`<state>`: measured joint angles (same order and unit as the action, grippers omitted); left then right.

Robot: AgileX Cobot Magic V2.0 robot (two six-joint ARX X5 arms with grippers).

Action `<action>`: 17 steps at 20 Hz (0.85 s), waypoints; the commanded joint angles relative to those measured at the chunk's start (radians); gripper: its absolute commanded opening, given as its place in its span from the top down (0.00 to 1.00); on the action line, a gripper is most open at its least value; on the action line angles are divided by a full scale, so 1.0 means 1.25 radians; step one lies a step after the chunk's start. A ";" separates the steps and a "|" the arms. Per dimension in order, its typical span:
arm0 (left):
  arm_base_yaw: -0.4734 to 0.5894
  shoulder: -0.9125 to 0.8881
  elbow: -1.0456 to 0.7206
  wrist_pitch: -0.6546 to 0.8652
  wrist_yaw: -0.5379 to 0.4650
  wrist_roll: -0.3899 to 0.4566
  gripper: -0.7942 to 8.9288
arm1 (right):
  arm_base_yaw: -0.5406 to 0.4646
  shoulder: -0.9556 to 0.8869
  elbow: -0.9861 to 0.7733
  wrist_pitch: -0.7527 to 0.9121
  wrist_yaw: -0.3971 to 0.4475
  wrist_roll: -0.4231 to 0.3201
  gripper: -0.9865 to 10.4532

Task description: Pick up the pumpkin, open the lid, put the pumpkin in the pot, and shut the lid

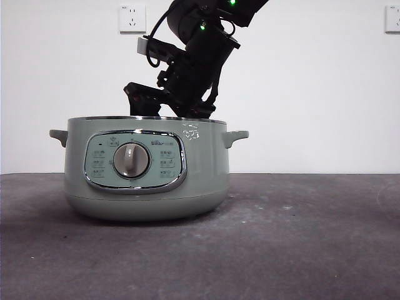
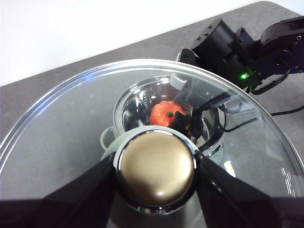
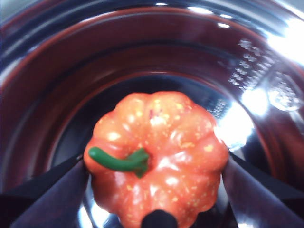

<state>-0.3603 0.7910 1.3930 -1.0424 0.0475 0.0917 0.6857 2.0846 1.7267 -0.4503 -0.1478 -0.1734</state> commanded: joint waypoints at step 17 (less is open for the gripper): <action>0.001 -0.007 0.002 0.021 0.008 -0.007 0.93 | 0.008 -0.001 0.006 -0.056 0.024 0.000 0.44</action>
<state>-0.3603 0.7918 1.3930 -1.0622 0.0551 0.0914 0.6941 2.0884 1.7317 -0.5236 -0.1200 -0.1829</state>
